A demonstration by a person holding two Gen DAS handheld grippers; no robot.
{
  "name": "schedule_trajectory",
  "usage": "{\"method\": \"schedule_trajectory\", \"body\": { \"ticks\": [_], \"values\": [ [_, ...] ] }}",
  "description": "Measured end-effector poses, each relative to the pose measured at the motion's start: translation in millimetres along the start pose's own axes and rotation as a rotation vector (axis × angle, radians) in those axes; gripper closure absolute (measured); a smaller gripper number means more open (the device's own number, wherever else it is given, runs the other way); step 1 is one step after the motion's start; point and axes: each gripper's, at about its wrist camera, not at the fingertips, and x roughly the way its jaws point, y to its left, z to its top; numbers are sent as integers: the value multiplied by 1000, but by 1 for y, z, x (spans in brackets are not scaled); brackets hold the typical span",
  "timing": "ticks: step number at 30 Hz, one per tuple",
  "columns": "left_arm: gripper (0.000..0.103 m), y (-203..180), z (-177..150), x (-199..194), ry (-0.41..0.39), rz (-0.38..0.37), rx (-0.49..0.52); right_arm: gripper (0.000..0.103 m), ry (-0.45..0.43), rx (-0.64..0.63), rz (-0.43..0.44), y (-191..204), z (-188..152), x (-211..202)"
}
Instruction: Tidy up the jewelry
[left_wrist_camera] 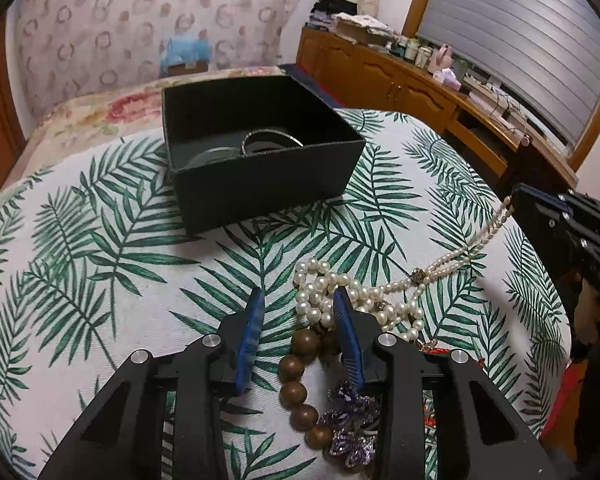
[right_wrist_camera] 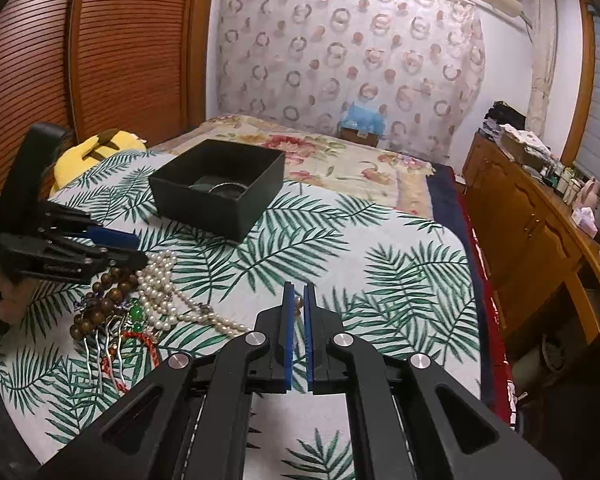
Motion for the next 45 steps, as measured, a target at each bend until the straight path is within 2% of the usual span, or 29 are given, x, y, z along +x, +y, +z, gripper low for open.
{"method": "schedule_trajectory", "body": {
  "ticks": [5, 6, 8, 11, 20, 27, 35, 45],
  "values": [
    [71, 3, 0, 5, 15, -37, -35, 98, -1, -2, 13, 4, 0, 1],
    [74, 3, -1, 5, 15, -51, -41, 98, -3, -2, 16, 4, 1, 1],
    [88, 4, -1, 4, 17, -91, -55, 98, -6, -2, 19, 4, 0, 0],
    [96, 2, -1, 3, 12, -106, -59, 98, -8, -1, 25, 5, 1, -1],
    [96, -4, 13, -36, -111, -33, -25, 98, -35, -17, 27, 8, 14, -10],
    [96, -6, 37, -81, -211, 26, 17, 98, -111, -31, 39, 10, 51, -29],
    [96, 1, 52, -104, -254, 65, 27, 98, -198, -61, 52, 19, 93, -48],
    [96, -9, 77, -130, -311, 81, 65, 98, -258, -80, 24, 22, 135, -62]
  ]
}}
